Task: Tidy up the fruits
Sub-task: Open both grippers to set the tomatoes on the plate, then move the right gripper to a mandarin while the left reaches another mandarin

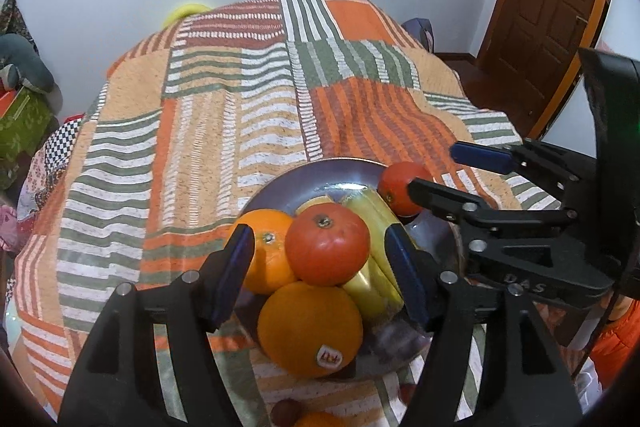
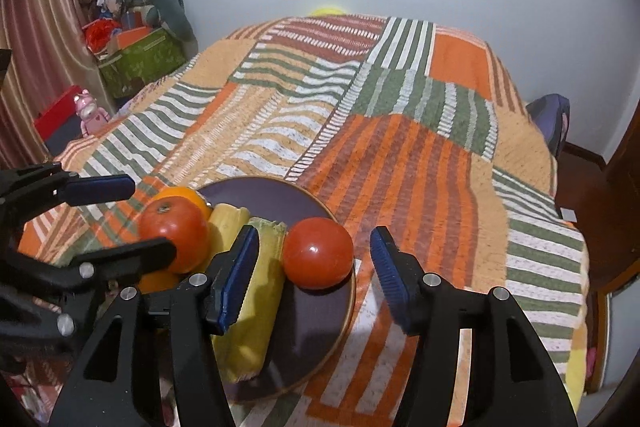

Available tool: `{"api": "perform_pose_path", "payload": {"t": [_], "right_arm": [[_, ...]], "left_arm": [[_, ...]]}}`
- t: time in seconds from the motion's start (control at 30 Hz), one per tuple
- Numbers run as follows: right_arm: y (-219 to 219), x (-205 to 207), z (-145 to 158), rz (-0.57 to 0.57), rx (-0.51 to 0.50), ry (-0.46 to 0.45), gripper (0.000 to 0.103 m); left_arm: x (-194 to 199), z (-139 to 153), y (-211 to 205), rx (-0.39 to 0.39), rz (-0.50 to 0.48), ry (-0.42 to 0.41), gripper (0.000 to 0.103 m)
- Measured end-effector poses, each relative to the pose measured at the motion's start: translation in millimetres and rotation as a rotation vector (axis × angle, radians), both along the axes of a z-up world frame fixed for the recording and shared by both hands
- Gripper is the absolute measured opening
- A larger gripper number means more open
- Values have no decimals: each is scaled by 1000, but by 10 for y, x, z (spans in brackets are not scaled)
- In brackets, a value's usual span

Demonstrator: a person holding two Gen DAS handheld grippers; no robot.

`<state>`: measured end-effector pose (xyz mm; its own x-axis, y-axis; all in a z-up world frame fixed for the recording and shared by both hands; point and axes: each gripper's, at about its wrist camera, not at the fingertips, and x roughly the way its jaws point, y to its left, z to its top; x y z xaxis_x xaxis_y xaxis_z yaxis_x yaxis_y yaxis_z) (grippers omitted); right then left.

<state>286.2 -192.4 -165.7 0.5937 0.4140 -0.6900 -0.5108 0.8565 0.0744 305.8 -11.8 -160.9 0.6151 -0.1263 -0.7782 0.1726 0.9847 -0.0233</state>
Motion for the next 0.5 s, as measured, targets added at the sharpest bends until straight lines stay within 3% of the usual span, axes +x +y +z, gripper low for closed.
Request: {"api": "perform_pose_path", "payload": {"t": [0.3,0.5], "right_arm": [[-207,-460,317,-34,27,-59,59],[-346,-798,438,-65,50,-80,59]], "left_arm": [[-424,335,152,-1,32,-64,72],[-707,406,223,10,42,-66,73]]}}
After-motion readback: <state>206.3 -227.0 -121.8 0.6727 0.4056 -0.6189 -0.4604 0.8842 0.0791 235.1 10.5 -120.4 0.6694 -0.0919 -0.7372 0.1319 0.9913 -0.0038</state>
